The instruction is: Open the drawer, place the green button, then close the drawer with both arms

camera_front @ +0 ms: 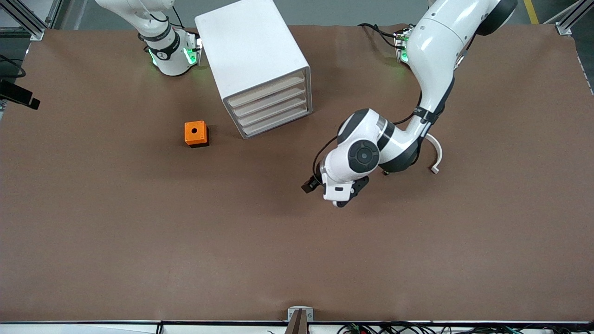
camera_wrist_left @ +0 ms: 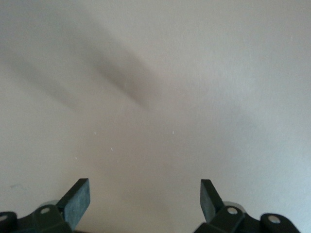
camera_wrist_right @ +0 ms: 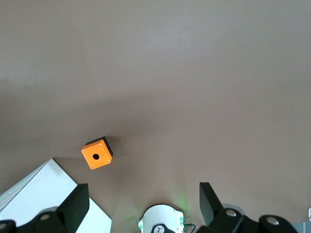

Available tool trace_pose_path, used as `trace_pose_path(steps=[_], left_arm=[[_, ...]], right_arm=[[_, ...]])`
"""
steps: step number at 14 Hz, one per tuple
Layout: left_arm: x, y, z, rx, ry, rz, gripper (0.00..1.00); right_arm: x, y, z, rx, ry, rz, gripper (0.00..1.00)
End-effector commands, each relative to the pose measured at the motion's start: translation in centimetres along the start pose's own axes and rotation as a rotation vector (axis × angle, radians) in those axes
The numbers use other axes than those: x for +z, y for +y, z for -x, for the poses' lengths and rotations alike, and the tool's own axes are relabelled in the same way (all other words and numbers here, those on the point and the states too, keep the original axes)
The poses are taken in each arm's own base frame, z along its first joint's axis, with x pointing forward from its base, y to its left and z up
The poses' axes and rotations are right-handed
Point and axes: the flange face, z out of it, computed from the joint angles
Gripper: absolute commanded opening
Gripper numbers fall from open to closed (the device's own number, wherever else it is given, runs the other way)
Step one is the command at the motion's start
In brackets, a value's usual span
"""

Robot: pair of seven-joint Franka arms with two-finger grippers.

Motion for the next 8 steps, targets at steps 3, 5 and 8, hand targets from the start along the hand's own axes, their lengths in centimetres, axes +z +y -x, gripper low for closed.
trace_pose_path(steps=[3,5,8], left_arm=[[-1.7,-0.9,-2.2,0.004,0.063,-0.012,1.00],[-3.7,-1.1,-2.5,0.010,0.091,-0.002,1.00],[-6.6,-2.2,-4.1,0.058,0.098,-0.017,1.00]], right_arm=[[-1.0,1.3,1.6,0.010,0.017,-0.070,1.00],[-1.1,1.0,2.0,0.003,0.020,-0.070,1.00],[-1.5,1.0,1.9,-0.004,0.049,-0.063,1.00]])
